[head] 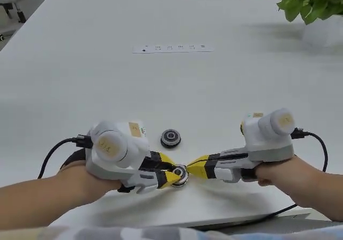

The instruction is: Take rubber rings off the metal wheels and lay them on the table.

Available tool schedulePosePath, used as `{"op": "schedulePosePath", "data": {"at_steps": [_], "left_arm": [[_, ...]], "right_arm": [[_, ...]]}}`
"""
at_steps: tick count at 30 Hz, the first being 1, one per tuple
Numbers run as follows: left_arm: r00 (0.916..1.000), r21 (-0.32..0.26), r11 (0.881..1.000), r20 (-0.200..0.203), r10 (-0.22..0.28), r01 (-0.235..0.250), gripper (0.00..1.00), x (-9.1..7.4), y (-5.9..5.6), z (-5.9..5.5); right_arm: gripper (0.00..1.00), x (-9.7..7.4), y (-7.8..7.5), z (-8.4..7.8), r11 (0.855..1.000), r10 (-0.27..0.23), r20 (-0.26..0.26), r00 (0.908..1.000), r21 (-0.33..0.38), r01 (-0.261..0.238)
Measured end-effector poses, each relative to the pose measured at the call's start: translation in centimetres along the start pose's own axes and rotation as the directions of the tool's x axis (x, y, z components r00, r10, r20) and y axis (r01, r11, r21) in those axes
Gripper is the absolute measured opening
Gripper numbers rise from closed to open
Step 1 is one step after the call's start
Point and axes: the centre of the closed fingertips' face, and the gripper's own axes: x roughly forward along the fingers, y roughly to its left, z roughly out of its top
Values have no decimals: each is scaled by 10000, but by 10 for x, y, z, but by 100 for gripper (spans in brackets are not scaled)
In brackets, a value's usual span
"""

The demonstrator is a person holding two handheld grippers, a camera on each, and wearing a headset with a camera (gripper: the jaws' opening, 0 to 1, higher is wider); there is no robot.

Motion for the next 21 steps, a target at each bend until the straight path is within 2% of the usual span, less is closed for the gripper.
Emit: {"op": "schedulePosePath", "data": {"at_steps": [21], "left_arm": [[10000,18,10000,-43,-35,35,11,0,0,-1]], "right_arm": [[0,4,7,1,9996,286,-23,9996,-47,-287]]}}
